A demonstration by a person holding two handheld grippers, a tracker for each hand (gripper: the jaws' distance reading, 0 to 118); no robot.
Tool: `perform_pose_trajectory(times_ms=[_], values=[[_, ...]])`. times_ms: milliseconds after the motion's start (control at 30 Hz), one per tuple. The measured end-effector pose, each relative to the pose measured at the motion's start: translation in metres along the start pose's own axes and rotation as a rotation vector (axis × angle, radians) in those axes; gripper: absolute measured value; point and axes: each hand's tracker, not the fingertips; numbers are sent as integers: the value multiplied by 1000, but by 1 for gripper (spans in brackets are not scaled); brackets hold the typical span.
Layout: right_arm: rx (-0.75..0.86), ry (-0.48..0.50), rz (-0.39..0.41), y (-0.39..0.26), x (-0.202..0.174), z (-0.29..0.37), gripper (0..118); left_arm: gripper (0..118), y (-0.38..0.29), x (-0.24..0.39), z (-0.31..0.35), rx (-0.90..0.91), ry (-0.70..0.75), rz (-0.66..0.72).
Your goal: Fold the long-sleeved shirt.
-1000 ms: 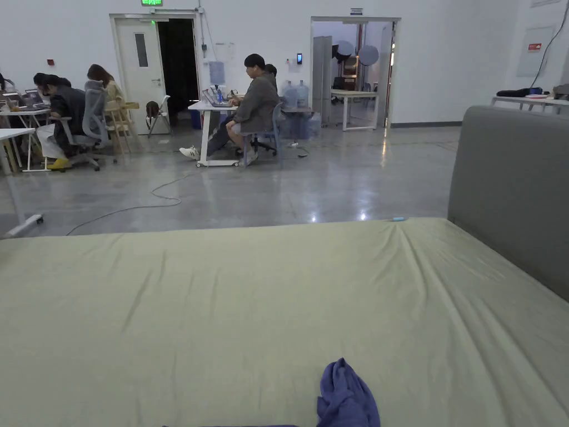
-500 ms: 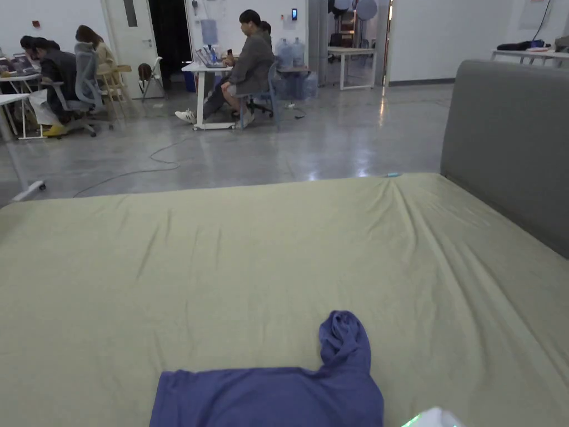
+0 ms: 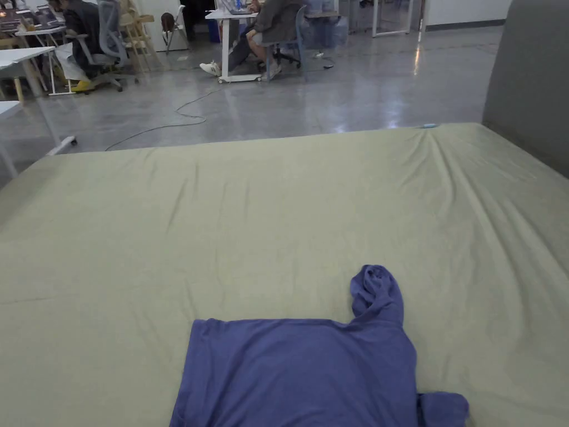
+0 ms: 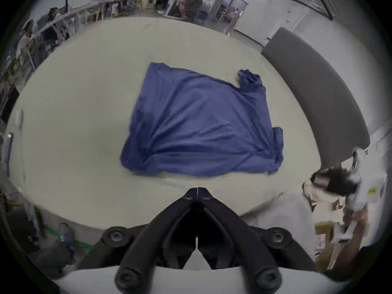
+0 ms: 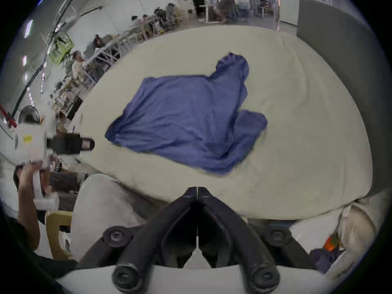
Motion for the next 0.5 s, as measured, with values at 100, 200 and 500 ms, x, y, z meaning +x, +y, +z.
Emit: perform_pose_trajectory(times_ms=[100,200,500], values=[[-13,67,-29,4,3,-3,0,7,67,-1,-18,121,16,-7],[6,57,-42,7,3,0,0,118,157,-20,-57,168,121,-69],[-69,-23,-142,3,29,-2,0,109,277,-97,-211,-41,413,-102]])
